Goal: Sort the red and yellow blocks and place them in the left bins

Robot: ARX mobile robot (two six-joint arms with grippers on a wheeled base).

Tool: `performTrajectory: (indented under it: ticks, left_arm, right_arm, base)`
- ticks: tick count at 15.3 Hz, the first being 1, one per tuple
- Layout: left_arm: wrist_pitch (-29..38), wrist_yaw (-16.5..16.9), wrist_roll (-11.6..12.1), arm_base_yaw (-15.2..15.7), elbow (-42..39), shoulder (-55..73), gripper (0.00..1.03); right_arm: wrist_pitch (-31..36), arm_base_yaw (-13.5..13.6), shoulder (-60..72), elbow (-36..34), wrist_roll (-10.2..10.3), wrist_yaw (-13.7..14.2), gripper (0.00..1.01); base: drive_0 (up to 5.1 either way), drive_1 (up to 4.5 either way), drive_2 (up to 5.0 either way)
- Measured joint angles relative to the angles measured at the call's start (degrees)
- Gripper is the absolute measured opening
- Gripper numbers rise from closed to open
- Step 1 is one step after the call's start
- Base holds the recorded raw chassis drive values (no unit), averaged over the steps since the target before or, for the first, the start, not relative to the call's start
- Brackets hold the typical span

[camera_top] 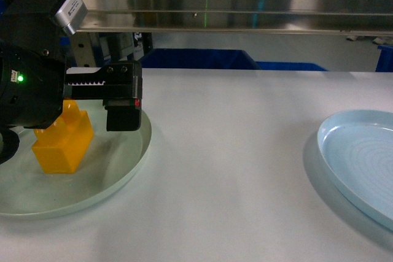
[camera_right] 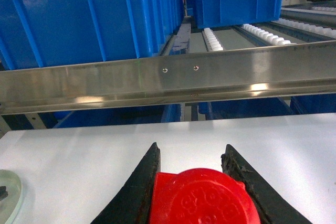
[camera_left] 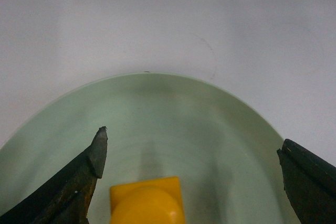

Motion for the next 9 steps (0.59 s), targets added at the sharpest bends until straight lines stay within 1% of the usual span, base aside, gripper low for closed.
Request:
performTrajectory:
  ticks: [3,4,5,9]
  left_arm:
    - [-0.3,-1.1,0.0,0.3,-0.7,0.0,0.98]
    - [-0.9,-1.7,0.0,0.4,-1.4,0.0,0.93]
    - [-2.1,-1.6,0.0,0.4,-1.7,0.0,0.82]
    - [-2.1,-1.7,0.0,0.4,-2.0,0.0,0.42]
  right_arm:
    - [0.0,0.0,0.0,0.0,0.0,0.0,0.29]
    - [0.0,0.0,0.0,0.0,0.0,0.0,0.29]
    - [0.0,0.0,0.0,0.0,0.0,0.0,0.29]
    - [0.0,0.0,0.0,0.0,0.0,0.0,0.29]
  base:
    - [0.0,0.0,0.0]
    - [0.0,0.0,0.0]
    - [0.0,0.0,0.0]
    - [0.0,0.0,0.0]
